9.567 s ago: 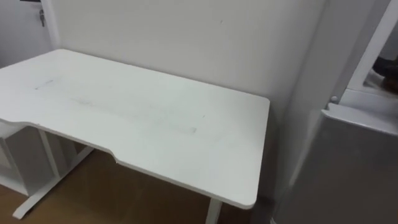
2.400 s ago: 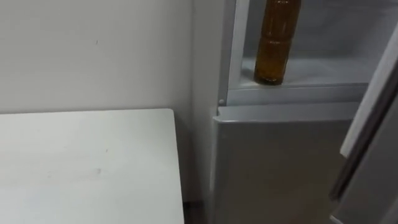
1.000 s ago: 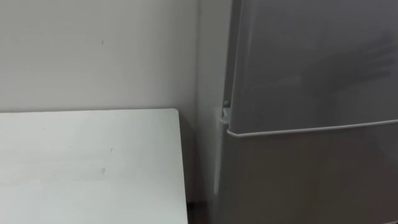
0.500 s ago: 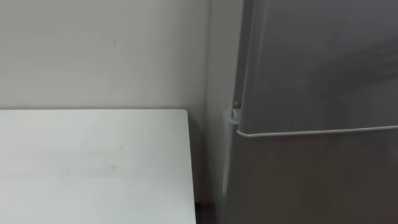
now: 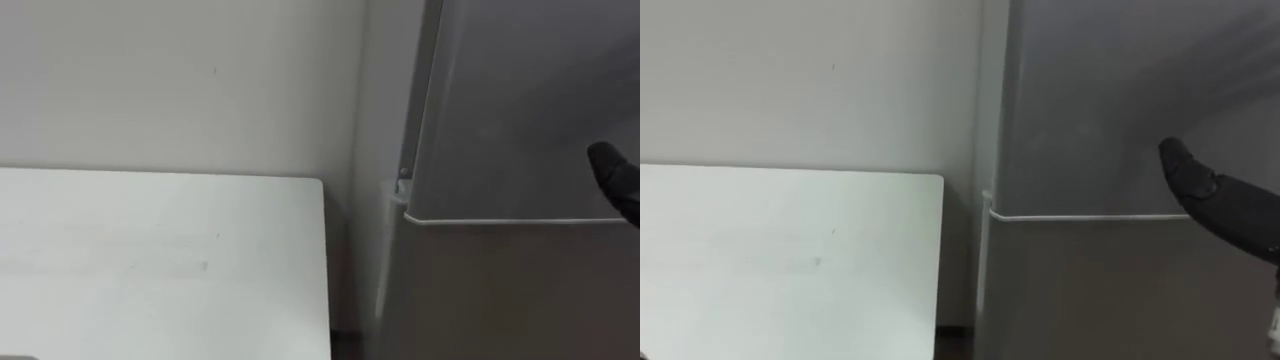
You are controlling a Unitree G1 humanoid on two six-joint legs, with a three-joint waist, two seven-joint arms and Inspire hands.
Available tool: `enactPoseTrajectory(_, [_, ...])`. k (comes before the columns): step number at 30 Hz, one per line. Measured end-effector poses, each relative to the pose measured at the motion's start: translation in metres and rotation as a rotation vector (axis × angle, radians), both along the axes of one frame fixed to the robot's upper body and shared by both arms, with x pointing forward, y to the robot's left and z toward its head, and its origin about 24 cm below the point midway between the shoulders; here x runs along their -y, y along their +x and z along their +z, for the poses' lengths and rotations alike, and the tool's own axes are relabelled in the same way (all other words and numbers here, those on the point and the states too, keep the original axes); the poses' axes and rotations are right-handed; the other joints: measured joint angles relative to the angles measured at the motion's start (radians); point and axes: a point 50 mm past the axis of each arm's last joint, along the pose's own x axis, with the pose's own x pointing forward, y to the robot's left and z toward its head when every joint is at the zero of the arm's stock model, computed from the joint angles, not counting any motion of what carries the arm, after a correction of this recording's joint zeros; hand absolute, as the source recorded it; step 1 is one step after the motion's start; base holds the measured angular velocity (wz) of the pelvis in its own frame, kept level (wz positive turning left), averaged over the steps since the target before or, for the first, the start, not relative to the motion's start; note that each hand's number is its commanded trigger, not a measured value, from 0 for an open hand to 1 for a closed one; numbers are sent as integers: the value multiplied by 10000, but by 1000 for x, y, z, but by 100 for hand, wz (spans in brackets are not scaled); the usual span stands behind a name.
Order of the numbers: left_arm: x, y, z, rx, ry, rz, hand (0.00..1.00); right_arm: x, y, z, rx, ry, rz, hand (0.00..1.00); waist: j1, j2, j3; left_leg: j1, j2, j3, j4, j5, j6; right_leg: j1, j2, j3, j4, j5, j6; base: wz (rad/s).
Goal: Put the bottle in the upper fridge
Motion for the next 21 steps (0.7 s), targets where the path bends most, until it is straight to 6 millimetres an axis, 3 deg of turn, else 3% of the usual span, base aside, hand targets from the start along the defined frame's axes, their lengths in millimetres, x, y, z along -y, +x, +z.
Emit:
enactPoseTrajectory(7, [-1,8,0,103,32,-134,0,-8,18,4,60,-74,249,0,44,-77,103,123,-4,-19,-1,0,0,151,-2,-32,-39,-2,3,1])
enactPoseTrajectory(21, [-6,14,1,-269,81,-828,0,-2,43,-7,-949,-526,60,0,70,-61,31,106,14,-43,33,0,0,133,-4,-51,-7,19,-13,1])
